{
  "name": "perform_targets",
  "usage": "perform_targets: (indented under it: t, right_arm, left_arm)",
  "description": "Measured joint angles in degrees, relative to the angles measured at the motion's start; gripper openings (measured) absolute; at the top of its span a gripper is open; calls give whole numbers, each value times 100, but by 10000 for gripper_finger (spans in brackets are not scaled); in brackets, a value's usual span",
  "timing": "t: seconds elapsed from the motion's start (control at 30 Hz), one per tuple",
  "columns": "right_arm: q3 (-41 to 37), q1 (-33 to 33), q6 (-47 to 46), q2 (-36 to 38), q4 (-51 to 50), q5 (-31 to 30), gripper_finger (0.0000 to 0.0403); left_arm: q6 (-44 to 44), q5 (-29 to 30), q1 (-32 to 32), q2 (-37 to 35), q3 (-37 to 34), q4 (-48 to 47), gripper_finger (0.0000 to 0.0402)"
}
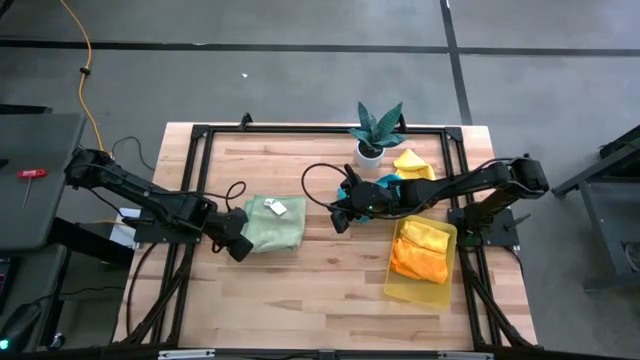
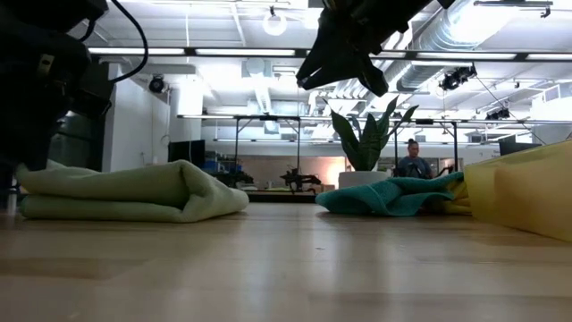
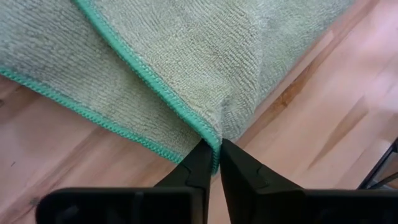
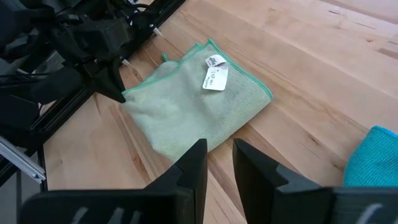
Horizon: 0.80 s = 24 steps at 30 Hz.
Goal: Fold microfiber towels
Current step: Fold the light green microfiber cloth
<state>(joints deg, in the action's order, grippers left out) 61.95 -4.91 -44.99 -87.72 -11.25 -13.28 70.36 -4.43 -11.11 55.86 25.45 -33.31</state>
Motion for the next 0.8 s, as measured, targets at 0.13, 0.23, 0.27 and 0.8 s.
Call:
perform_targets:
  t: [0.13, 0.23, 0.27, 0.8]
  right_arm:
    - [0, 0, 0, 0, -19, 0, 69]
    - [0, 0, 0, 0, -19, 0, 69]
    - [0, 0, 0, 0, -19, 0, 69]
    - [0, 0, -5, 1, -19, 0, 69]
  left_arm:
    - [1, 11, 7, 0, 0, 12, 47]
    - [-1, 13, 7, 0, 0, 12, 74]
    - [-1, 2, 7, 0, 0, 12, 85]
    - [-511, -661, 709, -1396, 4, 41, 158]
